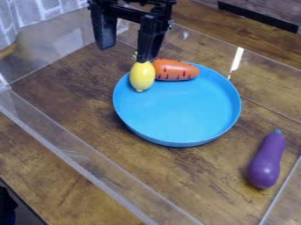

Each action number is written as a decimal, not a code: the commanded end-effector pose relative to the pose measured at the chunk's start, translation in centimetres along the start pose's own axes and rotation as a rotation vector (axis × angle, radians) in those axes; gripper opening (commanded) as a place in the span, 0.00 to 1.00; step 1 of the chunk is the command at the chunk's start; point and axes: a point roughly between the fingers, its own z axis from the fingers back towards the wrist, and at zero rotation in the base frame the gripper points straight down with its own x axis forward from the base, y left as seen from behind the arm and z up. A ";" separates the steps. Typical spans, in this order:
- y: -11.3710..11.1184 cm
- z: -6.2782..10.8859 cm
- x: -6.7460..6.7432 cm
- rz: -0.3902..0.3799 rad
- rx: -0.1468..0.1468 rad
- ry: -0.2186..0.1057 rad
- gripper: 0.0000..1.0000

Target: Move the carrot to the left side

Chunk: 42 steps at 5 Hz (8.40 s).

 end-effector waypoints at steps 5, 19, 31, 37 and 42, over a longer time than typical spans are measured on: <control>-2.2 -0.5 6.3 -0.145 0.022 -0.050 0.00; -1.7 -7.2 15.1 -0.645 0.069 -0.104 1.00; -4.5 -11.7 16.3 -0.809 0.081 -0.015 1.00; -5.3 -11.6 15.5 -0.702 0.079 0.029 1.00; -5.7 -11.9 16.0 -0.544 0.080 0.057 0.00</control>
